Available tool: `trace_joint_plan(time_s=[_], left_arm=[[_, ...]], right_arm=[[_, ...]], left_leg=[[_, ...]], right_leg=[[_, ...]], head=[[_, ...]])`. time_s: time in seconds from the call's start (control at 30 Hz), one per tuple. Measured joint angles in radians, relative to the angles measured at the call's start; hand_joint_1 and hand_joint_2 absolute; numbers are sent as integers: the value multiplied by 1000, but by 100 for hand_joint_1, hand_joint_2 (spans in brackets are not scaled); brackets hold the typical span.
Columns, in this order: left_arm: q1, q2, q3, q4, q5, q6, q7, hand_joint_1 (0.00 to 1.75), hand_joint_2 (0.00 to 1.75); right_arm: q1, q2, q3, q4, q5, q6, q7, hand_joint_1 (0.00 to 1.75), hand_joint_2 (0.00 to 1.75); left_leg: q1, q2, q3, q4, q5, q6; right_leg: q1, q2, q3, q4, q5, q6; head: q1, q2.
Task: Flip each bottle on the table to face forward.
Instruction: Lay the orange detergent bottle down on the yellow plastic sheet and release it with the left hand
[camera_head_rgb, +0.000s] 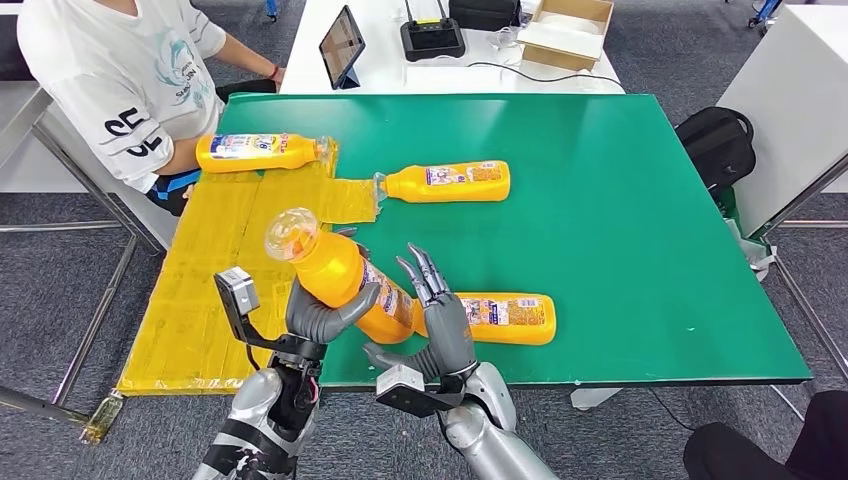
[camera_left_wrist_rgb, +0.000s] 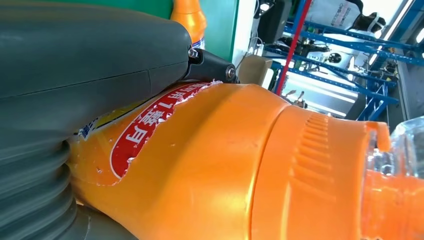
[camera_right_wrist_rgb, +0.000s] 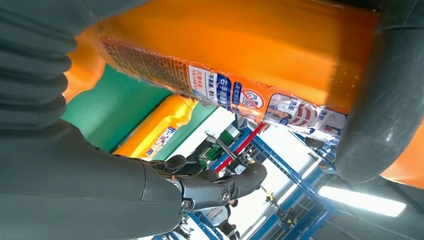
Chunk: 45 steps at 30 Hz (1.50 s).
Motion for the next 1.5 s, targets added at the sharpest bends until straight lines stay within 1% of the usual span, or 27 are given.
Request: trace_joint_plan(time_s=[0.1, 0.17, 0.33, 0.4, 0.47, 0.57, 0.63, 0.67, 0.73, 0.8, 0.9, 0.97, 1.03, 1.1, 1.17, 1.23, 1.37, 1.5], left_arm=[[0, 0, 0, -3, -5, 10, -2, 175, 175], [-1, 0, 1, -5, -17, 35, -10, 175, 175], [-13, 2, 21, -17, -51, 126, -32, 175, 175], [-26, 4, 38, -20, -71, 177, -45, 175, 175], [-43, 5, 60, -20, -130, 276, -82, 175, 175], [-89, 15, 101, -3, -318, 521, -160, 175, 175], [-137, 30, 129, 39, -464, 675, -182, 175, 175], [-164, 40, 144, 69, -530, 735, -185, 175, 175], [-215, 56, 178, 136, -668, 810, -183, 175, 175], [-256, 64, 243, 195, -892, 838, -173, 175, 175], [-302, 64, 387, 256, -1302, 848, -133, 175, 175], [-324, 65, 465, 281, -1498, 850, -72, 175, 175], [-341, 79, 509, 308, -1654, 851, 44, 175, 175], [-360, 110, 513, 350, -1751, 851, 185, 175, 175], [-387, 148, 496, 410, -1779, 852, 284, 175, 175], [-413, 183, 474, 474, -1772, 852, 331, 175, 175], [-473, 237, 439, 632, -1744, 837, 379, 175, 175], [-509, 267, 434, 741, -1720, 816, 390, 175, 175]], right_arm=[[0, 0, -3, -4, -1, 1, 0, 0, 0], [0, 0, -5, -9, -10, 9, 0, 0, 0], [1, 0, -17, -49, -57, 40, 7, 0, 0], [1, 0, -25, -64, -78, 50, 10, 0, 0], [1, 0, -34, -79, -94, 56, 6, 0, 0], [2, 2, -39, -107, -121, 50, -21, 0, 0], [5, 7, -41, -137, -146, 33, -40, 0, 0], [7, 10, -41, -154, -159, 21, -45, 0, 0], [14, 13, -42, -194, -183, -6, -49, 0, 0], [24, 13, -45, -241, -202, -35, -51, 0, 0], [42, 13, -54, -311, -214, -60, -52, 0, 0], [54, 13, -63, -352, -210, -63, -52, 0, 0], [64, 14, -71, -394, -198, -64, -52, 0, 0], [73, 16, -77, -434, -187, -64, -52, 0, 0], [80, 18, -78, -467, -178, -65, -52, 0, 0], [84, 21, -78, -490, -170, -66, -52, 0, 0], [85, 22, -67, -516, -183, -66, -52, 0, 0], [86, 22, -52, -520, -208, -66, -52, 0, 0]], left_leg=[[0, 0, 0, 0, 0, 0], [0, 0, 0, 0, 0, 0], [0, 0, 0, 0, 0, 0], [0, 0, 0, 0, 0, 0], [0, 0, 0, 0, 0, 0], [0, 0, 0, 0, 1, 0], [0, 0, 0, 0, 1, 0], [0, 0, 0, 0, 1, 0], [0, 0, 0, 0, 1, 0], [0, 0, 0, 0, 1, 0], [0, 1, 0, 0, 1, 0], [0, 1, 0, 0, 1, 0], [0, 1, 0, 0, 1, 0], [1, 1, 0, 0, 1, 0], [1, 1, 0, 0, 1, -1], [1, 1, 0, 0, 1, -1], [1, 1, 0, 0, 2, -1], [1, 1, 0, 0, 2, -1]], right_leg=[[0, 0, 0, 0, 0, 0], [0, 0, 0, 0, 0, 0], [0, 0, 0, 0, 0, 0], [0, 0, 0, 0, 0, 0], [0, 0, 0, 0, 0, 0], [0, 0, 0, 1, 0, 0], [0, 0, 0, 1, 0, 0], [0, 0, 0, 1, 0, 0], [0, 0, 0, 1, 0, 0], [0, 0, 0, 1, 0, 0], [0, 1, 0, 1, 0, 0], [0, 1, 0, 1, 0, 0], [0, 1, 0, 1, 0, 0], [0, 1, -1, 1, 0, 0], [1, 1, -1, 2, 0, 0], [1, 1, -1, 2, 0, 0], [0, 1, -1, 2, 0, 0], [0, 1, -1, 2, 0, 0]], head=[[0, 0], [0, 0], [0, 0], [0, 0], [0, 0], [0, 0], [0, 0], [0, 0], [0, 0], [0, 0], [0, 0], [0, 0], [0, 0], [0, 0], [0, 0], [0, 0], [0, 0], [0, 0]])
